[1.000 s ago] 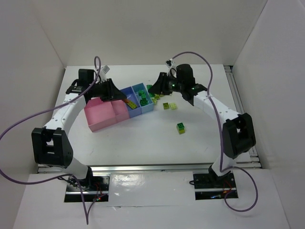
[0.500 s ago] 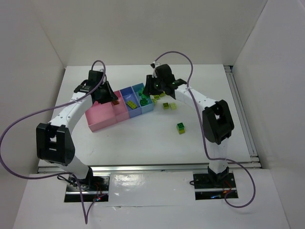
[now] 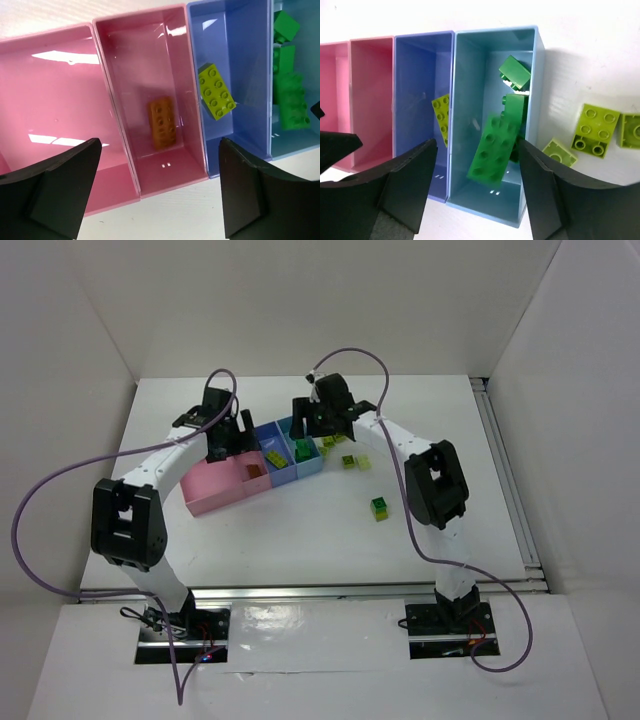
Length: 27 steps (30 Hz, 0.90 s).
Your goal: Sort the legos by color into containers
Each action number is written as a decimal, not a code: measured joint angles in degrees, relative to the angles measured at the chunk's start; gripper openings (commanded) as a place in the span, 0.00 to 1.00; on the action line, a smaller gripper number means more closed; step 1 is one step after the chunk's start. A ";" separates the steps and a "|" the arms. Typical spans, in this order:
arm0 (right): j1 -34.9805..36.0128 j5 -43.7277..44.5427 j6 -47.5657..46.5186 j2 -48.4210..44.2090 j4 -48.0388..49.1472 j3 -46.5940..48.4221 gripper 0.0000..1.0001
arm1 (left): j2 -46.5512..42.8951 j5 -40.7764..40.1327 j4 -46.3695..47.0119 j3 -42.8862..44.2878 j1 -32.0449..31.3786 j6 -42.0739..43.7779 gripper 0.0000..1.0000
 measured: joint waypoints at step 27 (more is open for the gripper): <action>-5.18 18.32 4.31 -40.46 -8.76 -49.03 0.84 | -7.61 9.44 -1.62 4.11 -9.20 3.34 0.88</action>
